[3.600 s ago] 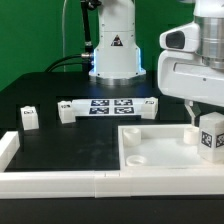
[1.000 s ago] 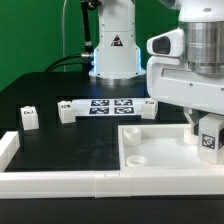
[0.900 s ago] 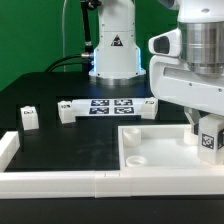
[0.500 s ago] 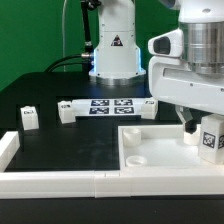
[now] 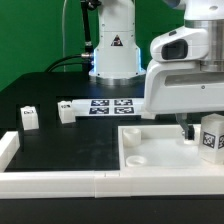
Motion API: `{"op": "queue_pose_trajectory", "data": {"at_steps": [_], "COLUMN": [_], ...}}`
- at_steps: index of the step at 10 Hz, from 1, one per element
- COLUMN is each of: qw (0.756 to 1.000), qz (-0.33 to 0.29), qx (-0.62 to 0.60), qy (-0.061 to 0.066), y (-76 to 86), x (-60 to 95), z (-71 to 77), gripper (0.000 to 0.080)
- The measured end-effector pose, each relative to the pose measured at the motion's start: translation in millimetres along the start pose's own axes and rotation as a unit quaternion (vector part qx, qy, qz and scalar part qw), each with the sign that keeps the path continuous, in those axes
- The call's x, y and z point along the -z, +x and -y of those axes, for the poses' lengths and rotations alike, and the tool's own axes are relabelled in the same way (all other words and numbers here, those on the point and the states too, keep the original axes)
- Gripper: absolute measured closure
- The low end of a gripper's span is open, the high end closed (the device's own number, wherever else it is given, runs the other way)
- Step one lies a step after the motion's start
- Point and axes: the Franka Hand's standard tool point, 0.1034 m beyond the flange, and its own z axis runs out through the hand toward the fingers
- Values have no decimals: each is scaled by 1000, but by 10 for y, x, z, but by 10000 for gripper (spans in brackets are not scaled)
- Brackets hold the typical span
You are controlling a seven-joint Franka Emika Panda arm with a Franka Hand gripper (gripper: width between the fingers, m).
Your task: Assemble one leg
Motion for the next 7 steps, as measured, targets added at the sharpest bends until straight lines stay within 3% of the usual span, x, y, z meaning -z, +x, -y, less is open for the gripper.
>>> {"op": "queue_pose_trajectory", "data": {"at_steps": [2,4,6,7], "qw": [994,974,972,972], "qz": [-1,0,0,0], "qx": [105,227,234,234], "qy": [-1,-4,-4,-4], "y": [22,29,27,27], "x": [-1,-6,-8,-8], "z": [-32,-95,-98,-99], "gripper": [150,150,150,263]}}
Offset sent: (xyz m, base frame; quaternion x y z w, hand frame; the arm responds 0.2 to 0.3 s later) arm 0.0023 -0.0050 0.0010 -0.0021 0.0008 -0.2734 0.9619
